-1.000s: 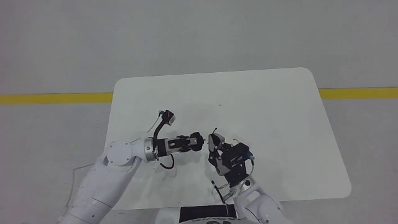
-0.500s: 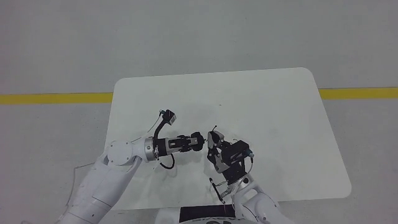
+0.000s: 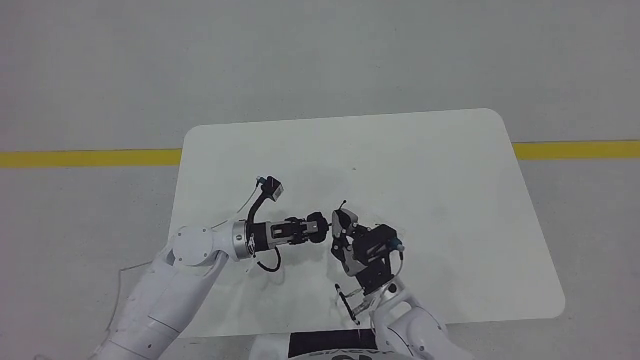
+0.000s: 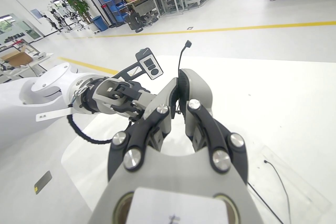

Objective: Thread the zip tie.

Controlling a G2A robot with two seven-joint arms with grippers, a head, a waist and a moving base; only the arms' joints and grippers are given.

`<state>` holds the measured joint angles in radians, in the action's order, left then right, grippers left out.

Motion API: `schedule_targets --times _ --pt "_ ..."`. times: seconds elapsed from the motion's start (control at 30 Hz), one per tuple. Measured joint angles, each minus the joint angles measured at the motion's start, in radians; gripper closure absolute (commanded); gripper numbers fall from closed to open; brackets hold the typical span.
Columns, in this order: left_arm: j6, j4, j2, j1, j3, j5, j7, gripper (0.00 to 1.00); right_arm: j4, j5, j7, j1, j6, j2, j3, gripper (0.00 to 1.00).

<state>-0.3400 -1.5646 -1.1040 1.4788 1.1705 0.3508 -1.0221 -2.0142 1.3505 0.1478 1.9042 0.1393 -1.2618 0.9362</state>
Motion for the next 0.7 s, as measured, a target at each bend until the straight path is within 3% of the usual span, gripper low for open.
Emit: schedule_targets --times 0.7 --pt "0.0 0.0 0.0 0.0 0.0 0.0 0.0 1.0 0.012 0.006 0.006 -0.007 0.02 -0.002 -0.006 1.0"
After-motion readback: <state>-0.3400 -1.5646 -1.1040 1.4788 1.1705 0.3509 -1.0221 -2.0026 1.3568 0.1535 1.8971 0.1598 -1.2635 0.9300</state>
